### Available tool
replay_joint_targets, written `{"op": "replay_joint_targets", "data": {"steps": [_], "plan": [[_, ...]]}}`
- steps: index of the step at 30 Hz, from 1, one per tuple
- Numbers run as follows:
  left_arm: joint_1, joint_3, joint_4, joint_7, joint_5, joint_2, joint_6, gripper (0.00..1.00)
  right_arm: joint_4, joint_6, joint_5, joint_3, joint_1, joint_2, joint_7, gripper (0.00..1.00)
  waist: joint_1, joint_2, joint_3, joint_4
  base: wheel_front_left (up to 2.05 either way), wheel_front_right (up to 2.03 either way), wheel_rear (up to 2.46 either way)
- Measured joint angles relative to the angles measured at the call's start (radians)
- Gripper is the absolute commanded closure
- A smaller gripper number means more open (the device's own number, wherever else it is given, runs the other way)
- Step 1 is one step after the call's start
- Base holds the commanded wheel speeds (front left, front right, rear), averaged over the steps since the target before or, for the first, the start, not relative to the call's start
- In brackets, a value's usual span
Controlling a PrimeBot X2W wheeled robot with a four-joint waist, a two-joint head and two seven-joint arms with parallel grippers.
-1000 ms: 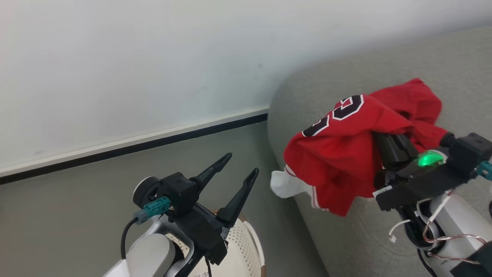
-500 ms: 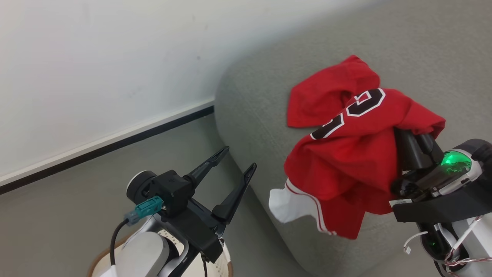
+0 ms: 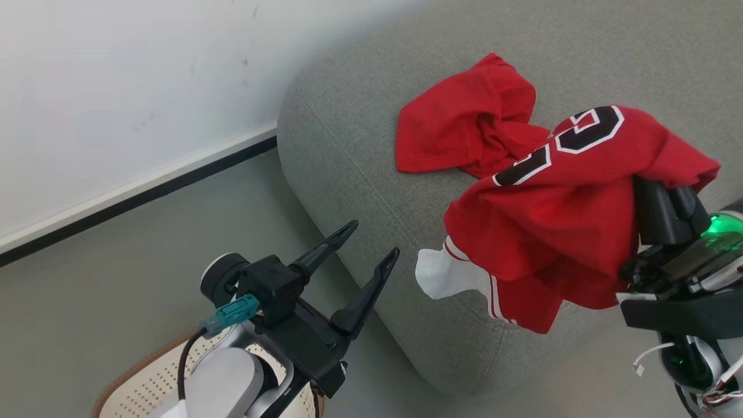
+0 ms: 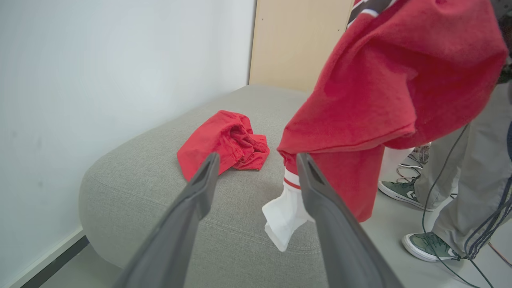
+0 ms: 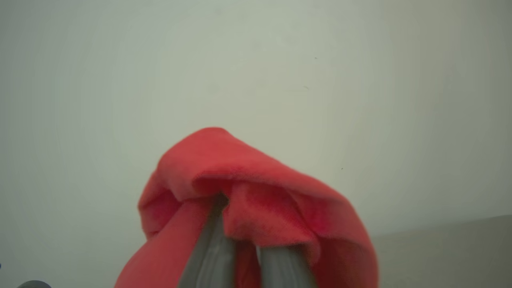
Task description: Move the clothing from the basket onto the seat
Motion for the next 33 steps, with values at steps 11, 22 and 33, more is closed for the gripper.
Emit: {"op": "replay_joint_targets", "data": {"steps": [11,22,33], "plan": [[-0.022,-0.008,-0.020,0.019,0.000,0.006,-0.003,0.00,0.060,0.056,0.021,-0.071,-0.154,-0.049,0.000,1.00,-0.0001,0.0000,0.043,0.026,0.00,0.00,0.00],[-0.055,-0.005,-0.081,0.051,0.004,0.037,-0.003,0.00,0.277,0.081,0.071,-0.172,-0.351,-0.184,0.029,1.00,0.0000,0.0000,0.141,0.094,0.00,0.00,0.00],[-0.072,0.005,-0.155,0.061,0.010,0.071,-0.012,0.00,0.468,0.051,0.055,-0.250,-0.499,-0.275,0.084,1.00,0.0001,0.0001,0.266,0.169,0.00,0.00,0.00]]}}
